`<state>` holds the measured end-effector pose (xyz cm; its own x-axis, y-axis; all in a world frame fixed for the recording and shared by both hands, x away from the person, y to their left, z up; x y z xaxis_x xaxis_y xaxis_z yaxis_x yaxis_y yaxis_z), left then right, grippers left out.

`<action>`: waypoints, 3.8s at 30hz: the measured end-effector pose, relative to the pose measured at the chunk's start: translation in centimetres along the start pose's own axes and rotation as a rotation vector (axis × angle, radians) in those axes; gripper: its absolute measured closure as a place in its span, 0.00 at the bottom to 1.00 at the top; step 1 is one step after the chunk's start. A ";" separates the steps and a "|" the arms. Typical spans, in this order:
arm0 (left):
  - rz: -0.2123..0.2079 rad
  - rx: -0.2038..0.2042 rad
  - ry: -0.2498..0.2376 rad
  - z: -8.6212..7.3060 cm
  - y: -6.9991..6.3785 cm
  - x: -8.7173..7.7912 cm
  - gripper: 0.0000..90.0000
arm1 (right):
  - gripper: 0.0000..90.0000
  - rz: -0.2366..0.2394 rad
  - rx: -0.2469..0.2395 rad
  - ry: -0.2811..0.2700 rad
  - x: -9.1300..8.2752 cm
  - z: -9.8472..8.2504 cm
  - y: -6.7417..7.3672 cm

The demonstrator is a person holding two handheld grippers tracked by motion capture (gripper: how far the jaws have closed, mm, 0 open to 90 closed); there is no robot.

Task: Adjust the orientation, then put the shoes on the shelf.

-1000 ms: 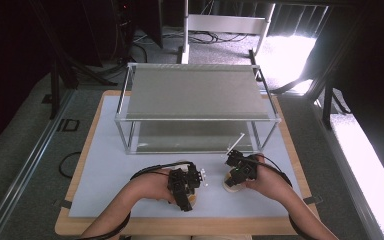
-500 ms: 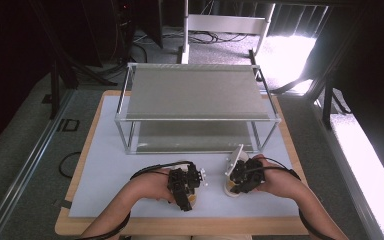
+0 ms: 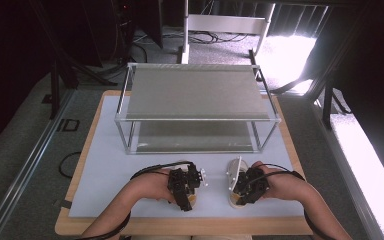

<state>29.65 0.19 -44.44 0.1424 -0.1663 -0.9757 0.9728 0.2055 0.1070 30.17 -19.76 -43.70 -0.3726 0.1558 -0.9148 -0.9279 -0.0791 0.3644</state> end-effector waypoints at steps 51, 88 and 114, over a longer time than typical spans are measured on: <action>-0.020 0.231 -0.068 0.3 -0.7 -0.3 0.88 | 0.85 -0.030 0.072 0.043 -1.4 1.4 -1.2; 0.034 0.310 -0.115 3.0 5.1 0.6 0.88 | 0.85 -0.079 0.107 -0.005 -5.5 3.6 -7.9; 0.166 0.224 -0.231 4.4 8.6 2.3 0.70 | 0.72 -0.248 0.087 -0.029 -5.5 4.4 -11.3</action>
<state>39.15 -2.64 -44.94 0.3147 -0.3670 -0.8753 0.9451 0.0359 0.3248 42.65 -15.37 -41.99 -0.1324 0.1884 -0.9731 -0.9883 0.0503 0.1442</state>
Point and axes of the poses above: each handheld gripper's, and its own axes: x roughly forward along the jaws, z roughly out of its top, y roughly to its left, the point moved 3 cm from there along x, roughly forward along the jaws, and after that the axes turned 15 degrees about z, right-handed, at the moved point
